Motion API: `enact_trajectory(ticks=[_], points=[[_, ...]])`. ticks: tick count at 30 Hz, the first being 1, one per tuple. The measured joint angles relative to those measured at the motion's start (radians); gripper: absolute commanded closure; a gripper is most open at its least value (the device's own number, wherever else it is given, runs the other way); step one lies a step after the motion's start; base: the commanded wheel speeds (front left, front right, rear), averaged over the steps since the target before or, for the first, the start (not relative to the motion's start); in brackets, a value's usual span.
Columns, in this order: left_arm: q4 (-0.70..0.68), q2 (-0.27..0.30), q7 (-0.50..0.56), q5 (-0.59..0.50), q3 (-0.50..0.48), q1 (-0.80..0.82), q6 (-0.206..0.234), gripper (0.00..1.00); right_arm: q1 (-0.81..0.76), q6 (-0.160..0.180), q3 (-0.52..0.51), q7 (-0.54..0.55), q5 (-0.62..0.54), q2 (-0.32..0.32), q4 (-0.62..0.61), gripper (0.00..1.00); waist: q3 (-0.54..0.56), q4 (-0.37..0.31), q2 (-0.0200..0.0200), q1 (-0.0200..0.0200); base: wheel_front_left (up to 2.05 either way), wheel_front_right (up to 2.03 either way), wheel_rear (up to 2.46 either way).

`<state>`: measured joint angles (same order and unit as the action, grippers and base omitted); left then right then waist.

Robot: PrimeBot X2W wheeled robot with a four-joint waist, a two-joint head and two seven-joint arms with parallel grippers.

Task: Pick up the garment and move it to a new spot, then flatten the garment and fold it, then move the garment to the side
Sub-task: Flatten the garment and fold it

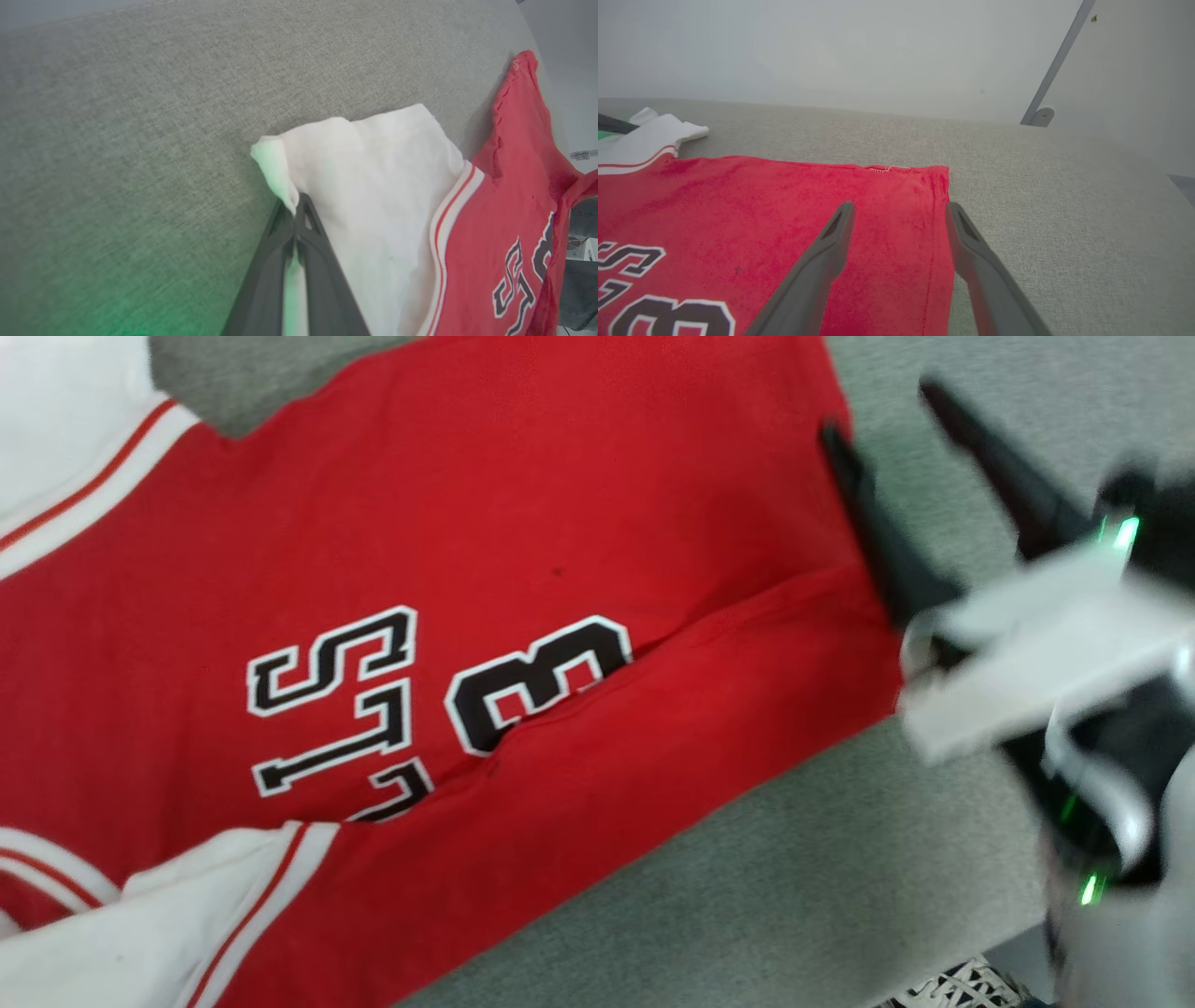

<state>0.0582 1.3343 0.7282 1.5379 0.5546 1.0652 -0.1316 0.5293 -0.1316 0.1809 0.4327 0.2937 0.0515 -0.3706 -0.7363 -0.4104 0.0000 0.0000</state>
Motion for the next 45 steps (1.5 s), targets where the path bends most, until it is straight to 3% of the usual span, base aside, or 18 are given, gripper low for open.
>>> enact_trajectory(ticks=[3, 9, 14, 17, 21, 22, 23, 24, 36, 45], points=[[-0.027, -0.022, 0.006, -0.002, 0.004, 0.025, 0.0, 1.0, 0.163, 0.0, -0.042, 0.211, 0.05, 0.001, 0.107, 0.0, -0.015, 0.024, 0.0, 0.0, 0.0, 0.0, 0.0], [-0.066, -0.066, 0.004, -0.019, 0.019, 0.074, 0.0, 1.0, 0.425, 0.0, -0.144, 0.478, 0.041, -0.001, 0.289, 0.0, -0.046, 0.08, 0.0, 0.0, 0.0, 0.0, 0.0], [-0.095, -0.083, 0.004, -0.024, 0.034, 0.114, 0.0, 1.0, 0.528, 0.0, -0.243, 0.592, 0.046, 0.0, 0.375, 0.0, -0.077, 0.123, 0.0, 0.0, 0.0, 0.0, 0.0], [-0.106, -0.086, 0.002, -0.024, 0.041, 0.131, -0.001, 1.0, 0.534, 0.0, -0.251, 0.663, 0.016, -0.002, 0.41, 0.0, -0.098, 0.14, 0.0, 0.0, 0.0, 0.0, 0.0], [-0.111, -0.086, -0.007, -0.024, 0.055, 0.146, -0.002, 1.0, 0.543, 0.0, -0.277, 0.692, 0.065, 0.005, 0.421, 0.04, -0.113, 0.154, 0.0, 0.0, 0.0, 0.0, 0.0], [-0.112, -0.086, -0.007, -0.024, 0.058, 0.149, -0.002, 1.0, 0.545, 0.0, -0.273, 0.702, 0.069, 0.008, 0.422, 0.51, -0.114, 0.156, 0.0, 0.0, 0.0, 0.0, 0.0], [-0.111, -0.086, -0.009, -0.024, 0.061, 0.152, -0.002, 1.0, 0.545, 0.0, -0.267, 0.708, 0.07, 0.01, 0.42, 0.64, -0.113, 0.156, 0.0, 0.0, 0.0, 0.0, 0.0], [-0.11, -0.085, -0.011, -0.023, 0.065, 0.154, -0.002, 1.0, 0.545, 0.0, -0.265, 0.713, 0.072, 0.011, 0.418, 1.0, -0.112, 0.155, 0.0, 0.0, 0.0, 0.0, 0.0], [-0.079, -0.131, -0.102, 0.03, 0.074, 0.153, 0.0, 1.0, 0.529, 0.0, -0.234, 0.644, 0.079, -0.002, 0.385, 1.0, -0.061, 0.169, 0.0, 0.0, 0.0, 0.0, 0.0], [-0.224, -0.177, -0.154, 0.151, -0.02, 0.011, 0.0, 1.0, 0.378, 0.0, -0.239, 0.729, 0.093, -0.002, 0.192, 1.0, 0.056, 0.223, 0.0, 0.0, 0.0, 0.0, 0.0]])
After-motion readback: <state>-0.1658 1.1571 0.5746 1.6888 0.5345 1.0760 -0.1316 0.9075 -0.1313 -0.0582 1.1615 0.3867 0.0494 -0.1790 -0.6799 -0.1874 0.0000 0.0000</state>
